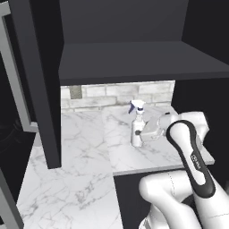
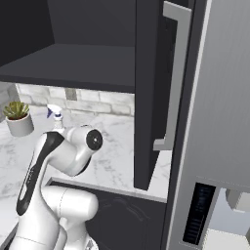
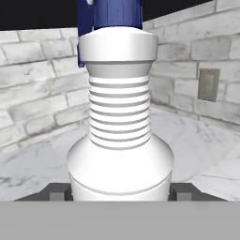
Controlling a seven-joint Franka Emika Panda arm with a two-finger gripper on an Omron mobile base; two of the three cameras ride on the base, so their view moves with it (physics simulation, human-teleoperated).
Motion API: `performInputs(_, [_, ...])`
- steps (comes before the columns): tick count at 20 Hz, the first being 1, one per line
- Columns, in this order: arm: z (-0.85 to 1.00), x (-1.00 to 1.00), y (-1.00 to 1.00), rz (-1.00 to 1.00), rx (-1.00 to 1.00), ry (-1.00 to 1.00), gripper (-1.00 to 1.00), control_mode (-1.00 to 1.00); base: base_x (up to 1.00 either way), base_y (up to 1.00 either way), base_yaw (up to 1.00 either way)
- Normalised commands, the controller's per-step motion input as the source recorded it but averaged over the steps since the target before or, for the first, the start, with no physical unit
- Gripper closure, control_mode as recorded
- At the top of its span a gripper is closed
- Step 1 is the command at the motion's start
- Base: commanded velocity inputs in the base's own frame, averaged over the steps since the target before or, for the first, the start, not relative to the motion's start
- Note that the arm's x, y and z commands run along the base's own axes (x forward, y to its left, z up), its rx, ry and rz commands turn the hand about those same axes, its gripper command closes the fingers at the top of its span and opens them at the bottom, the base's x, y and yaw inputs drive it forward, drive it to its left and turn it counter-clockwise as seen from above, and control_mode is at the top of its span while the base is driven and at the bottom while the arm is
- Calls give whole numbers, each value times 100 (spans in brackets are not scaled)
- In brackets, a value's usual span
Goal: Move the cutting board and knife to the sink. Then move spray from the cabinet to the counter.
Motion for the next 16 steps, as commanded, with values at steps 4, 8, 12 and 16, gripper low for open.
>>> performInputs(4, [-18, 23, 32, 0, 0, -12, 100, -100, 0, 0, 0])
performInputs(8, [-21, 30, 37, 0, 0, -9, 100, -100, 0, 0, 0])
performInputs(12, [-19, 34, 29, 0, 0, 0, 100, -100, 0, 0, 0])
performInputs(16, [-21, 35, 21, 0, 0, 0, 100, -100, 0, 0, 0])
